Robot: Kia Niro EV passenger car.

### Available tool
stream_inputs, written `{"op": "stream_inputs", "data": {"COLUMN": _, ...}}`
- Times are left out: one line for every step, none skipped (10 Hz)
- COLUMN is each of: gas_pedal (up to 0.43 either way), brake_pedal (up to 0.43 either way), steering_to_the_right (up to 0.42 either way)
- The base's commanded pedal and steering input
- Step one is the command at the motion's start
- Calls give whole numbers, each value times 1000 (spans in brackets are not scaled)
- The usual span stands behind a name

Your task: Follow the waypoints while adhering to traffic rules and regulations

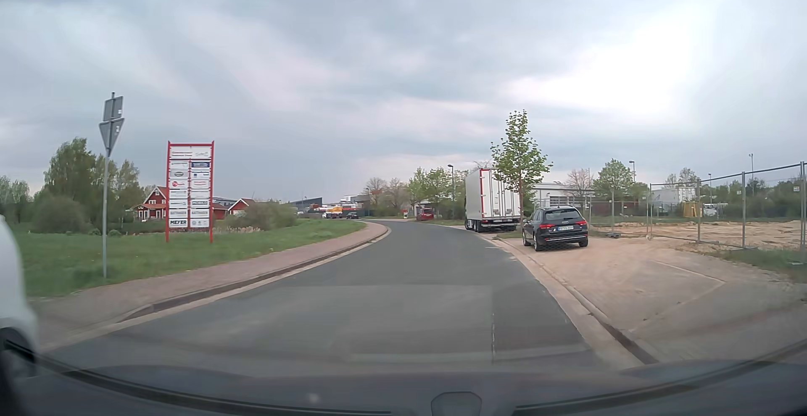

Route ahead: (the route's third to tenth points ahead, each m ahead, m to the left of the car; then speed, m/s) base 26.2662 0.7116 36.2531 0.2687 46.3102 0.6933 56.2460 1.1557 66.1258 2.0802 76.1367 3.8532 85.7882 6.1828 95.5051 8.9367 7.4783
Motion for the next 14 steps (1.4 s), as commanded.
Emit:
{"op": "stream_inputs", "data": {"gas_pedal": 248, "brake_pedal": 0, "steering_to_the_right": 103}}
{"op": "stream_inputs", "data": {"gas_pedal": 248, "brake_pedal": 0, "steering_to_the_right": 86}}
{"op": "stream_inputs", "data": {"gas_pedal": 248, "brake_pedal": 0, "steering_to_the_right": 72}}
{"op": "stream_inputs", "data": {"gas_pedal": 260, "brake_pedal": 0, "steering_to_the_right": 56}}
{"op": "stream_inputs", "data": {"gas_pedal": 280, "brake_pedal": 0, "steering_to_the_right": 41}}
{"op": "stream_inputs", "data": {"gas_pedal": 280, "brake_pedal": 0, "steering_to_the_right": 35}}
{"op": "stream_inputs", "data": {"gas_pedal": 280, "brake_pedal": 0, "steering_to_the_right": 29}}
{"op": "stream_inputs", "data": {"gas_pedal": 280, "brake_pedal": 0, "steering_to_the_right": 17}}
{"op": "stream_inputs", "data": {"gas_pedal": 280, "brake_pedal": 0, "steering_to_the_right": 6}}
{"op": "stream_inputs", "data": {"gas_pedal": 280, "brake_pedal": 0, "steering_to_the_right": -1}}
{"op": "stream_inputs", "data": {"gas_pedal": 268, "brake_pedal": 0, "steering_to_the_right": -5}}
{"op": "stream_inputs", "data": {"gas_pedal": 268, "brake_pedal": 0, "steering_to_the_right": -9}}
{"op": "stream_inputs", "data": {"gas_pedal": 260, "brake_pedal": 0, "steering_to_the_right": -15}}
{"op": "stream_inputs", "data": {"gas_pedal": 260, "brake_pedal": 0, "steering_to_the_right": -18}}
